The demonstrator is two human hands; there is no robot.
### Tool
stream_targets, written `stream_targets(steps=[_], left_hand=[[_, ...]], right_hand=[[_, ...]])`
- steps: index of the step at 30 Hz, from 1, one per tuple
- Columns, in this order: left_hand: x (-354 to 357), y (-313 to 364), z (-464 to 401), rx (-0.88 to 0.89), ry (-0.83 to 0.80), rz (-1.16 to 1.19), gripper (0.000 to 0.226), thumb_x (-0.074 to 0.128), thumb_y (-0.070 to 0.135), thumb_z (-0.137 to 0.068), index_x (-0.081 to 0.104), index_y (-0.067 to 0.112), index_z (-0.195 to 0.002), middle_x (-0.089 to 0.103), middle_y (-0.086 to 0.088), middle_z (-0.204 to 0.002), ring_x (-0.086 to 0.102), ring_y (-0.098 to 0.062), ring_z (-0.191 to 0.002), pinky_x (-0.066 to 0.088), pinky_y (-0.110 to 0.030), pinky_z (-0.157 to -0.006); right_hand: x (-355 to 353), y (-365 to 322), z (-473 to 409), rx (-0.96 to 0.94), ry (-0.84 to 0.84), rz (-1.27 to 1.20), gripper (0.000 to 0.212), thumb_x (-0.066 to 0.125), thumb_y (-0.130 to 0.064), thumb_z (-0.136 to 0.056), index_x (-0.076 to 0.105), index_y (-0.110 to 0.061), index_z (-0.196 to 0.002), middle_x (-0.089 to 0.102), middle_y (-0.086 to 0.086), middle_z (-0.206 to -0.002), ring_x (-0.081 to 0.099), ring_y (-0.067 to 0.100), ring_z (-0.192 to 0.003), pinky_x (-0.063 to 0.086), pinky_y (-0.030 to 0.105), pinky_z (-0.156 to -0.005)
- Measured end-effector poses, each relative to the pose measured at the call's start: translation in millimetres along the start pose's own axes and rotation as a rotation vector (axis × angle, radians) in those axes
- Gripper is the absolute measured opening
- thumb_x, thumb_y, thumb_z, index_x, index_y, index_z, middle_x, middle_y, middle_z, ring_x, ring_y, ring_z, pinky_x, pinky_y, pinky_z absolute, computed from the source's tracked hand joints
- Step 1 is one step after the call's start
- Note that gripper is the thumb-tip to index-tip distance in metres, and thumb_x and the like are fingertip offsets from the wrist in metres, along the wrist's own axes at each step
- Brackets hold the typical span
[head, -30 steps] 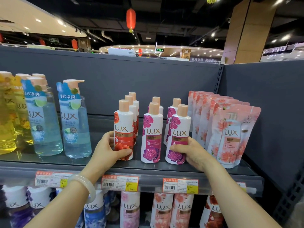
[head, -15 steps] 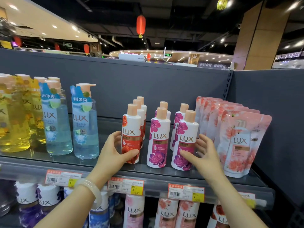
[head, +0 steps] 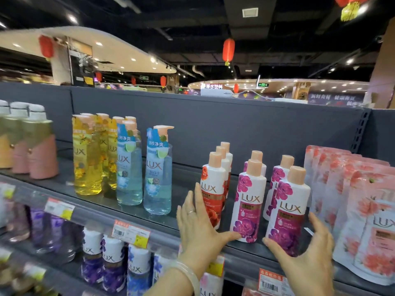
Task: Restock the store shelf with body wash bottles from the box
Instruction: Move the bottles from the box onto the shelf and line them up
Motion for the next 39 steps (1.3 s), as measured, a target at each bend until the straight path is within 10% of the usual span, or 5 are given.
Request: stream_targets(steps=[8,14,24,29,39], left_hand=[[-22,-24,13,0.079,0.040,0.315,0.094,0.049,0.080,-0.060,0.005,0.044,-0.135,0.016,0.017,-0.145,0.008,0.007,-0.132,0.014,-0.024,-0.116],[-106,-114,-3,-0.133,0.429,0.321,0.076,0.075,0.017,-0.076,0.034,0.004,-0.138,0.036,-0.011,-0.142,0.029,-0.021,-0.135,0.019,-0.024,-0.112],[-104,-183,-113,-0.168,-0.080,0.337,0.091,0.088,0.034,-0.055,0.034,0.021,-0.127,0.049,-0.005,-0.131,0.047,-0.022,-0.125,0.041,-0.045,-0.105],[-98,-189,-127,-0.086,-0.159,0.331,0.072,0.087,0.033,-0.056,0.036,0.028,-0.107,0.059,0.003,-0.112,0.060,-0.019,-0.105,0.050,-0.035,-0.089],[-107,-183,-117,-0.012,-0.118,0.297,0.077,0.083,0.041,-0.059,0.038,0.017,-0.116,0.054,-0.001,-0.113,0.055,-0.022,-0.109,0.048,-0.034,-0.084]], right_hand=[[17,-37,28,-0.299,0.024,-0.119,0.094,0.058,-0.072,-0.065,0.055,0.008,-0.116,0.052,0.026,-0.122,0.046,0.023,-0.117,0.026,0.006,-0.107],[98,-92,77,-0.548,-0.273,-0.148,0.057,0.058,-0.038,-0.078,0.043,-0.020,-0.130,0.043,-0.009,-0.134,0.036,-0.005,-0.129,0.030,0.010,-0.106],[240,-131,42,0.032,-0.485,-0.242,0.115,0.084,-0.031,-0.065,0.004,-0.028,-0.148,0.031,-0.005,-0.148,0.033,0.013,-0.137,0.033,0.033,-0.110],[268,-123,36,0.147,-0.448,-0.274,0.071,0.085,-0.019,-0.066,0.041,-0.024,-0.121,0.060,-0.009,-0.111,0.060,0.000,-0.093,0.049,0.016,-0.073],[256,-118,45,0.197,-0.415,-0.214,0.057,0.085,-0.017,-0.065,0.052,-0.024,-0.111,0.067,-0.006,-0.106,0.067,0.006,-0.094,0.055,0.024,-0.080]])
Point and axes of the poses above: each hand's wrist, its own z-axis away from the middle knuckle, its own x-axis out of the palm, y = z × x, the point moved 9 cm from there along -z, towards the middle knuckle
